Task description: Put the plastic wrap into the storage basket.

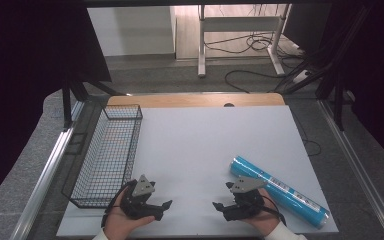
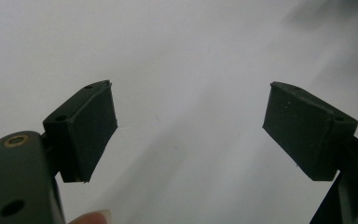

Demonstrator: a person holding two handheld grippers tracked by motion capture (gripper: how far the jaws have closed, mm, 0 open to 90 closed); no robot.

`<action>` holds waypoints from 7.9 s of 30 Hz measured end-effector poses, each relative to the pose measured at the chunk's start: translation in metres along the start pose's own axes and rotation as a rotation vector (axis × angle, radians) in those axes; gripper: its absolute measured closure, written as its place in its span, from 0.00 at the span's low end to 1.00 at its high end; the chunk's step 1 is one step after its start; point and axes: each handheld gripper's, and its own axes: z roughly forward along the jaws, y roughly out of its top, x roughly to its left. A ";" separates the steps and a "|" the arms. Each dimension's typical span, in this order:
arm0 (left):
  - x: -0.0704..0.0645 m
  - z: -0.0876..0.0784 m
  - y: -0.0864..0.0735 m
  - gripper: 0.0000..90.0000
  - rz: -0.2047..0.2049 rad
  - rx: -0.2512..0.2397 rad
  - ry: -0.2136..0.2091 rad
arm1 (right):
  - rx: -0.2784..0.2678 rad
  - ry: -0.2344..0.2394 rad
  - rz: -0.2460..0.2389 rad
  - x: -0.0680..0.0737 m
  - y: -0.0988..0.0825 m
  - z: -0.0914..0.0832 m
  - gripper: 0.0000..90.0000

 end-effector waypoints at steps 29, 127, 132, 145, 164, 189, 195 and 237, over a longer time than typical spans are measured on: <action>0.004 -0.003 -0.005 0.20 -0.033 -0.005 -0.006 | 0.018 0.006 -0.056 -0.001 0.018 -0.012 0.26; 0.005 0.000 -0.006 0.19 -0.015 0.017 0.007 | 0.548 -0.059 0.115 -0.118 -0.035 -0.067 0.35; 0.005 -0.001 -0.006 0.19 -0.010 0.015 0.005 | 0.510 -0.053 0.148 -0.120 -0.031 -0.071 0.35; 0.003 -0.001 -0.004 0.19 -0.020 0.002 -0.007 | 0.297 -0.028 0.276 -0.110 -0.006 -0.070 0.35; 0.002 -0.009 0.012 0.18 -0.121 -0.107 -0.054 | 0.188 0.076 0.333 -0.088 0.025 -0.048 0.36; 0.017 0.003 0.063 0.09 -0.374 -0.263 -0.276 | 0.111 0.151 0.350 -0.066 0.059 -0.016 0.36; 0.026 0.017 0.075 0.06 -0.431 -0.290 -0.351 | 0.097 0.166 0.358 -0.060 0.063 -0.005 0.36; 0.045 0.057 0.081 0.35 -0.619 -0.354 -0.604 | 0.005 0.233 0.298 -0.020 0.085 0.043 0.35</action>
